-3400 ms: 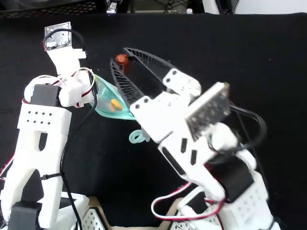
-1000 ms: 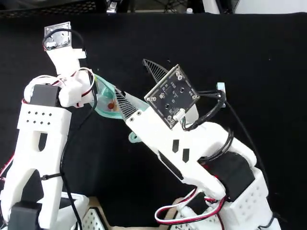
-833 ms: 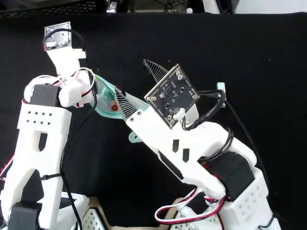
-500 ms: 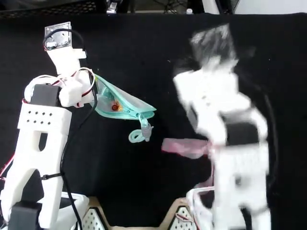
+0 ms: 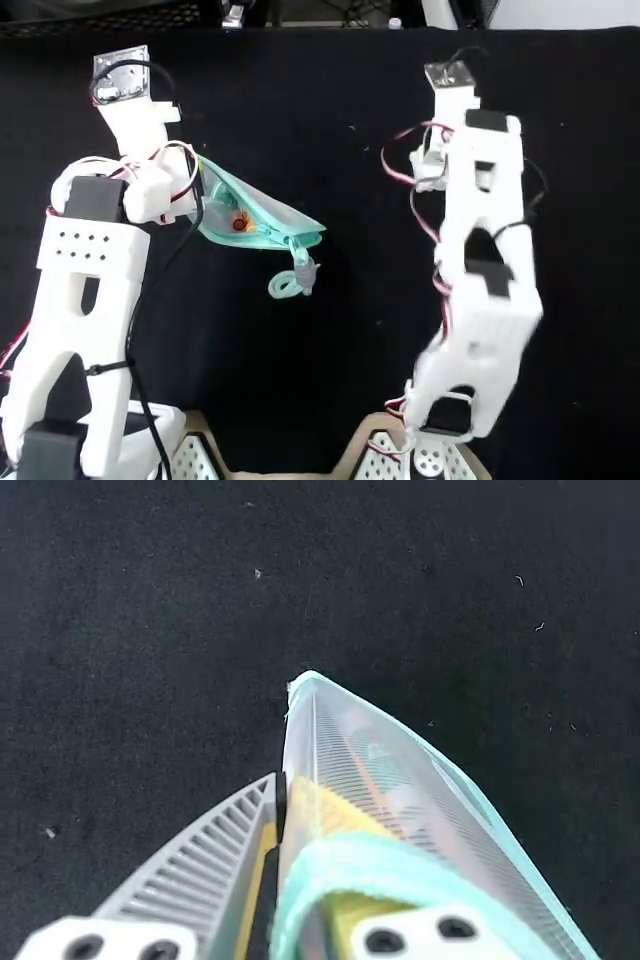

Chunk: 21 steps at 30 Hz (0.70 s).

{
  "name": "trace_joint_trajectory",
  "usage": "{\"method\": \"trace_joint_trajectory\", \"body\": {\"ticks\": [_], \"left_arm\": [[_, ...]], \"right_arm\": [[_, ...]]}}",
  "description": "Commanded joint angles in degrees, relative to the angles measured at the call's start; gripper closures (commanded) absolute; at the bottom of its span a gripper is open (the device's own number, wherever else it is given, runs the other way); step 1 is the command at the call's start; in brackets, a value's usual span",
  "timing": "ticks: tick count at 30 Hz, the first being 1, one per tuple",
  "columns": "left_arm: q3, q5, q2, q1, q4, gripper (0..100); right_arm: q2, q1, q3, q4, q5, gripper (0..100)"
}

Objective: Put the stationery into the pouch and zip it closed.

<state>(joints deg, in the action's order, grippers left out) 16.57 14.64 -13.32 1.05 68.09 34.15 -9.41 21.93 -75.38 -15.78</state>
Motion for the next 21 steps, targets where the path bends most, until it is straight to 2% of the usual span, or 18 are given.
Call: {"method": "trace_joint_trajectory", "body": {"ticks": [1, 7, 10, 14, 21], "left_arm": [[5.3, -0.5, 7.5, -1.3, -2.4, 97], [5.2, -0.5, 7.5, -1.2, -2.4, 97], [5.2, -0.5, 7.5, -1.0, -2.4, 97], [5.3, -0.5, 7.5, -1.0, -2.4, 97], [5.3, -0.5, 7.5, -1.2, -2.4, 97]], "right_arm": [[12.4, -2.5, 24.3, -10.4, -0.3, 78.9], [29.5, -4.9, 57.5, -22.9, -2.7, 79.0], [36.1, -4.9, 68.4, -25.6, -3.3, 79.0], [40.2, -5.3, 73.9, -25.5, -3.1, 79.0], [41.5, -5.5, 72.5, -24.2, -3.3, 79.0]]}}
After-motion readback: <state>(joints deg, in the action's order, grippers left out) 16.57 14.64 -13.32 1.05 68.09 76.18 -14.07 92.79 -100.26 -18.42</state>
